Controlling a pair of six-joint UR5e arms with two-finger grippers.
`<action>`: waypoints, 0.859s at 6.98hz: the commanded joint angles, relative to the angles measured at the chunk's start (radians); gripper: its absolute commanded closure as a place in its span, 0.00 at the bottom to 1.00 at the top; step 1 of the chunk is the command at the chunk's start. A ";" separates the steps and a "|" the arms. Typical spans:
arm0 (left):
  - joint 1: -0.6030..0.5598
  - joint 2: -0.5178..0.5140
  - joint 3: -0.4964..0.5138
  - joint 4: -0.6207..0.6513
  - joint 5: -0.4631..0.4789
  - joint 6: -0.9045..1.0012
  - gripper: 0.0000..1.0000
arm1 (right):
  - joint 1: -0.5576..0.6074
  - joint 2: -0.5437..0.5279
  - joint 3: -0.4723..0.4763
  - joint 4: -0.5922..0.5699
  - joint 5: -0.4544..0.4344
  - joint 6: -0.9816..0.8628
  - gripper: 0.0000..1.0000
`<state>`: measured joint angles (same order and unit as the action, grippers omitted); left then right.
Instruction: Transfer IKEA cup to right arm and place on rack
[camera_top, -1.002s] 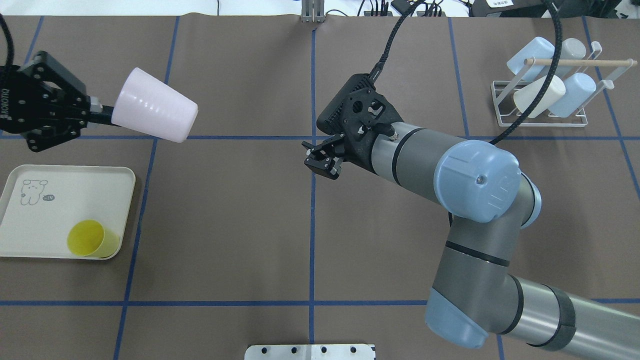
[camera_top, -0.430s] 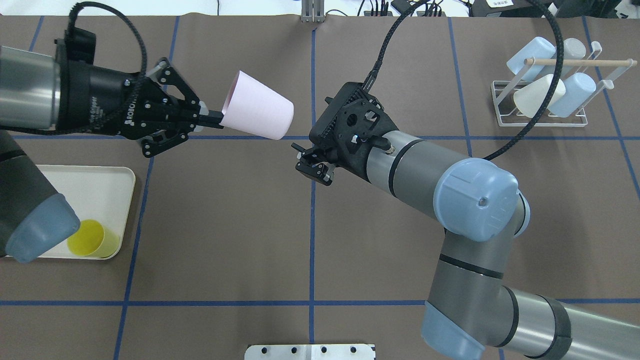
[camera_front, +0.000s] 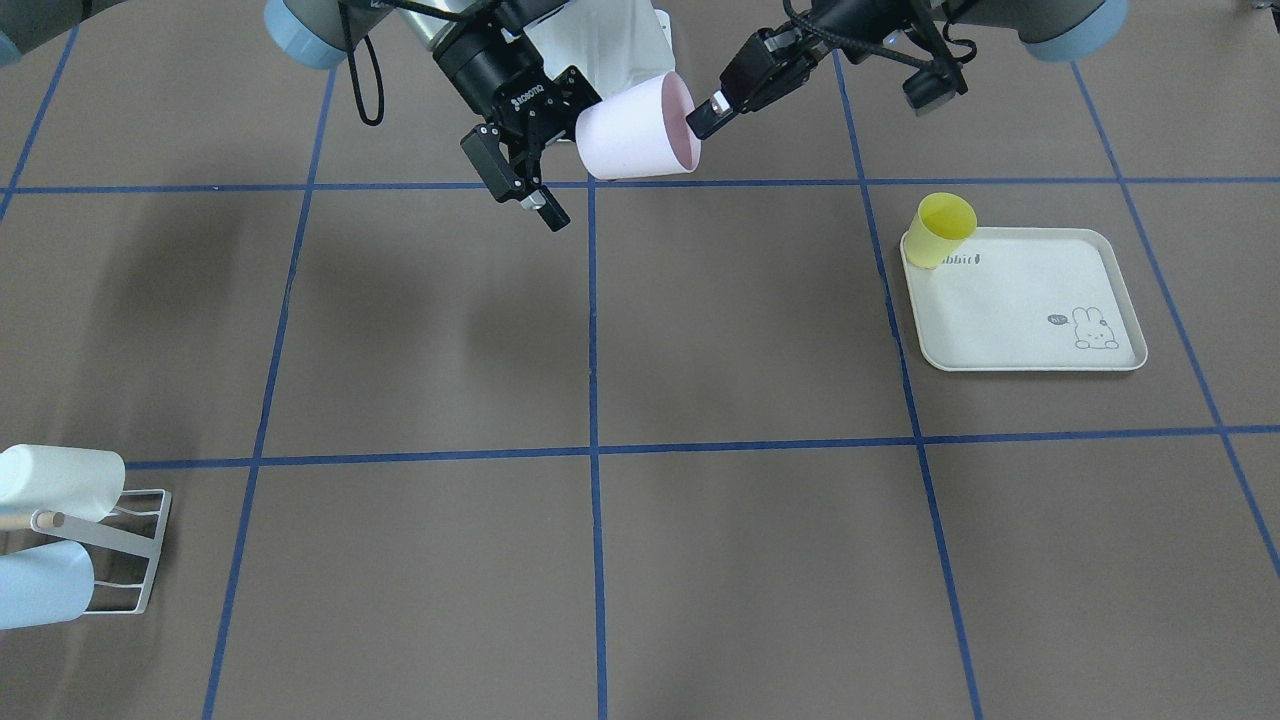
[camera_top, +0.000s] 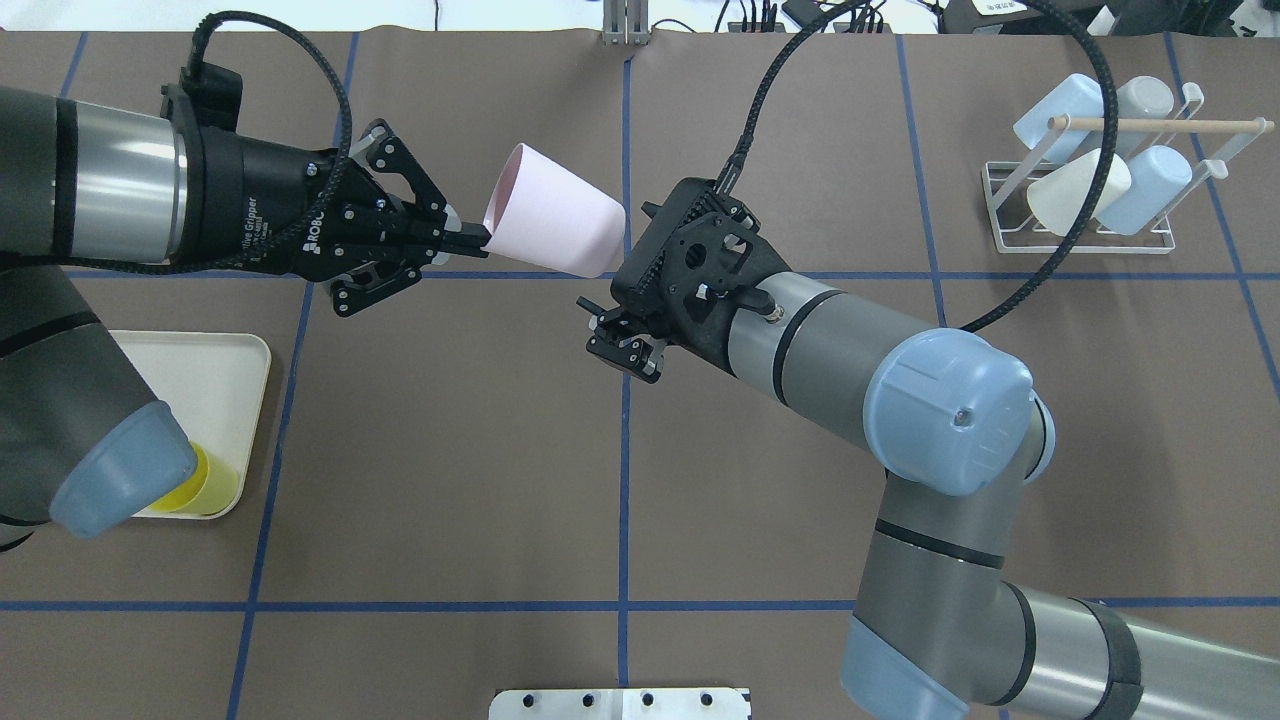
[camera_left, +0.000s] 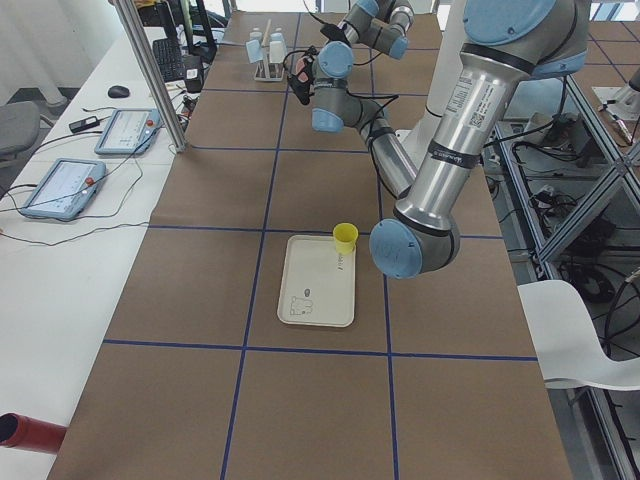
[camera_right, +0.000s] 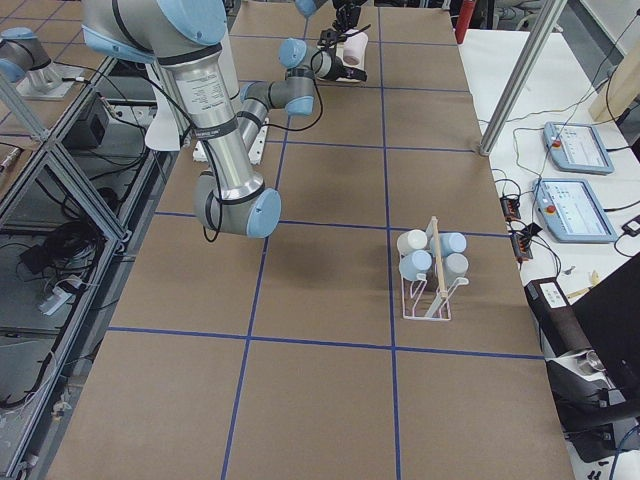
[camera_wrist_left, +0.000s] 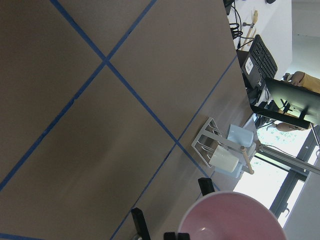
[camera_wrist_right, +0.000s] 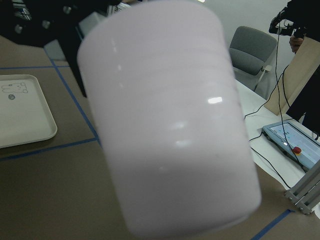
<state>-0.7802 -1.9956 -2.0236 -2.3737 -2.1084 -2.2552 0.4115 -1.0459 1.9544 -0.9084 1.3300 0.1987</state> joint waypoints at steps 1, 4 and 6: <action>0.027 -0.002 0.005 0.001 0.031 0.003 1.00 | -0.003 0.001 0.004 0.005 0.000 -0.027 0.00; 0.033 0.000 0.008 0.001 0.048 0.006 1.00 | -0.007 0.000 0.003 0.037 0.000 -0.032 0.00; 0.038 -0.002 0.019 0.001 0.050 0.008 1.00 | -0.007 0.000 0.003 0.054 0.000 -0.032 0.01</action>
<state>-0.7459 -1.9968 -2.0095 -2.3730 -2.0613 -2.2482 0.4054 -1.0456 1.9580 -0.8668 1.3300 0.1673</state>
